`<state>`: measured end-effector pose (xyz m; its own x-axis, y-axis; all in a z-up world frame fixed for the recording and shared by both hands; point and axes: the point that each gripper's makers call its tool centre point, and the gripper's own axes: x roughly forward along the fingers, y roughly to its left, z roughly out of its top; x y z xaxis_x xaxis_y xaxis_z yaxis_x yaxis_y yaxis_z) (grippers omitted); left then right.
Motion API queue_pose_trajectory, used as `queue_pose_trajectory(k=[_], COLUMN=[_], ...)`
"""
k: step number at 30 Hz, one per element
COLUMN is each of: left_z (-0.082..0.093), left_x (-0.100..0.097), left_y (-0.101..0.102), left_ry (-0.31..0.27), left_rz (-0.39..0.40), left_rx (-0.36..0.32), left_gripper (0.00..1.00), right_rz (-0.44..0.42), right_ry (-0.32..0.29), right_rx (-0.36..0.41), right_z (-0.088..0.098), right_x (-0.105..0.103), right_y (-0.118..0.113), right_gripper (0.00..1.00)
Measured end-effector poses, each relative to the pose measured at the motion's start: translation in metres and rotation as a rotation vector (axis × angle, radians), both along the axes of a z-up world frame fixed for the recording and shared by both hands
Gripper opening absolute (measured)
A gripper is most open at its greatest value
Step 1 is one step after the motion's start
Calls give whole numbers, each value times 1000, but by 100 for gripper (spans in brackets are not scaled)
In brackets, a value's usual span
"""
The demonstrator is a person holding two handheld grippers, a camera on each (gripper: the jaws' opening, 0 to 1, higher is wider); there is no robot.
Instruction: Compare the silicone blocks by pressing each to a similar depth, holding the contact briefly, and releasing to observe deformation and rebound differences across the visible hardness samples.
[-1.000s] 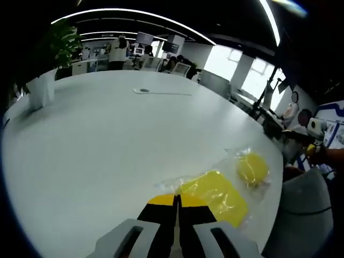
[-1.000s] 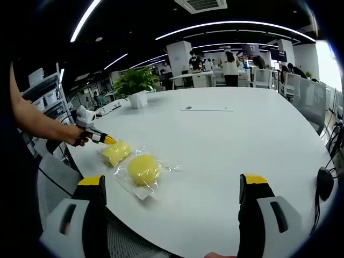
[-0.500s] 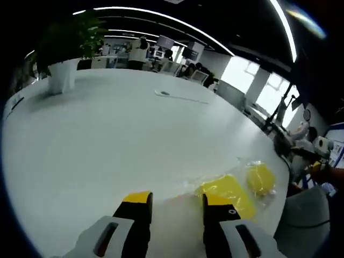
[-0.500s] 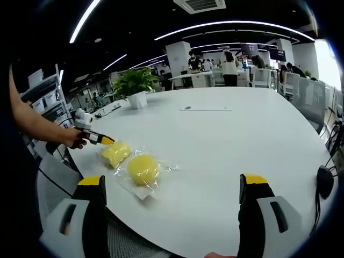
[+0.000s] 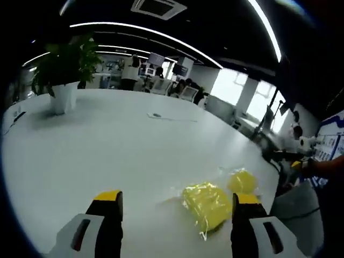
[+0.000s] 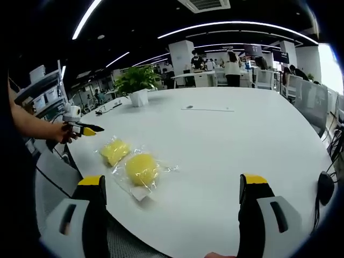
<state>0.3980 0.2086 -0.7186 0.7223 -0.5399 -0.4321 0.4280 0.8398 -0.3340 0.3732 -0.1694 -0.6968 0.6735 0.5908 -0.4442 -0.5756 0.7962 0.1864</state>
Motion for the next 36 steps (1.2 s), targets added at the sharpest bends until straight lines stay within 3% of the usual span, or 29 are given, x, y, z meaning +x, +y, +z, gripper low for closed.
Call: queue_pose_trajectory(k=[3, 11, 20, 29, 33, 36], left_z=[3, 21, 31, 28, 26, 25], left_x=[-9, -32, -45, -45, -46, -47], left_y=[8, 11, -5, -9, -9, -10], left_ry=[-26, -53, -73, -59, -50, -48], left_rz=[6, 5, -29, -39, -36, -46], left_rx=[49, 94, 113, 112, 112, 121], left_gripper=[88, 100, 100, 100, 100, 100], right_rz=[5, 7, 6, 32, 37, 36], right_ry=[3, 0, -19, -9, -38, 11], right_rx=[-8, -17, -25, -15, -14, -23], right_z=[-4, -9, -9, -15, -11, -17], right_x=[2, 2, 6, 0, 2, 2], right_y=[0, -1, 4, 6, 4, 3], right_gripper=[97, 97, 97, 97, 97, 97])
